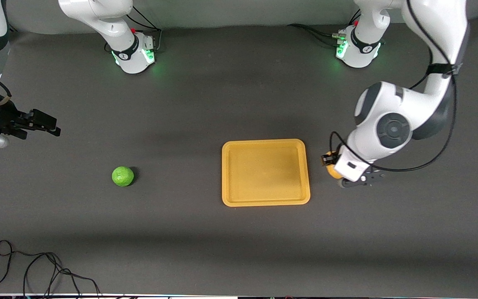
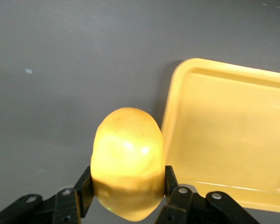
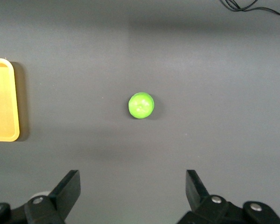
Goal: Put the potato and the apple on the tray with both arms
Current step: 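Carry the potato onto the tray while the right gripper reaches the apple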
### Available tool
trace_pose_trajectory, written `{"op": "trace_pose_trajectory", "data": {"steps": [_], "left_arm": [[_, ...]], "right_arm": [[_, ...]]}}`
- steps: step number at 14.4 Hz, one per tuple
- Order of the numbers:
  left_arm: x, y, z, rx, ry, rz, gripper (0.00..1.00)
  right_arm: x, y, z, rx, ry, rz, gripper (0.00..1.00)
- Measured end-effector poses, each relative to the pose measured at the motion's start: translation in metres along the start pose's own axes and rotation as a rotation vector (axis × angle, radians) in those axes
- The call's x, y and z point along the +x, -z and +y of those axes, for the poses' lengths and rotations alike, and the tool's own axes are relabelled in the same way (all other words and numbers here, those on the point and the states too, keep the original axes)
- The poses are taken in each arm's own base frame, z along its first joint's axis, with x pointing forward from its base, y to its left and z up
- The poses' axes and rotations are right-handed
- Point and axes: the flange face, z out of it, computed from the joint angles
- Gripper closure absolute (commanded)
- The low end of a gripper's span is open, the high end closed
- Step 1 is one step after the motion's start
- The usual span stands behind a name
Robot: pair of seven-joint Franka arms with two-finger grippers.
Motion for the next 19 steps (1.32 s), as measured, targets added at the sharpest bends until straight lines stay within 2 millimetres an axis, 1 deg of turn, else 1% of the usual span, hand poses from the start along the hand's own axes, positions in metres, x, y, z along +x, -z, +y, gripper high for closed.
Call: {"op": "trace_pose_trajectory", "data": {"steps": [2, 3, 5, 7, 8, 10, 11, 13, 15, 16, 17, 19], "left_arm": [[-0.01, -0.025, 0.03, -0.009, 0.005, 0.01, 0.68], [-0.014, -0.04, 0.043, -0.005, 0.005, 0.012, 0.67], [-0.02, -0.07, 0.06, 0.011, 0.009, 0.021, 0.67], [-0.022, -0.097, 0.07, 0.014, 0.012, 0.023, 0.64], [-0.022, -0.107, 0.072, 0.01, 0.012, 0.022, 0.62], [-0.022, -0.123, 0.074, 0.009, 0.01, 0.015, 0.61], [-0.023, -0.128, 0.076, 0.01, 0.008, 0.012, 0.58], [-0.024, -0.134, 0.079, 0.01, 0.007, 0.01, 0.47], [-0.023, -0.137, 0.08, 0.011, 0.004, 0.012, 0.33], [-0.024, -0.138, 0.082, 0.012, 0.0, 0.013, 0.2], [-0.025, -0.14, 0.083, 0.015, -0.004, 0.014, 0.0], [-0.025, -0.14, 0.084, 0.026, -0.02, 0.025, 0.0]], "right_arm": [[0.004, -0.008, 0.0, 0.0, 0.0, -0.006, 0.0], [0.007, -0.015, 0.001, -0.001, -0.001, 0.001, 0.0], [0.012, -0.038, 0.002, -0.002, -0.003, 0.017, 0.0], [0.014, -0.065, 0.002, -0.002, -0.004, 0.024, 0.0], [0.015, -0.077, 0.002, -0.003, -0.001, 0.031, 0.01], [0.016, -0.103, -0.007, -0.004, 0.017, 0.044, 0.01], [0.016, -0.117, -0.012, -0.005, 0.025, 0.051, 0.01], [0.013, -0.152, -0.015, -0.007, 0.029, 0.068, 0.01], [0.007, -0.197, -0.012, -0.011, 0.025, 0.085, 0.01], [0.003, -0.22, -0.01, -0.013, 0.023, 0.088, 0.01], [0.001, -0.243, -0.009, -0.015, 0.021, 0.088, 0.01], [0.001, -0.28, -0.007, -0.02, 0.019, 0.093, 0.01]]}}
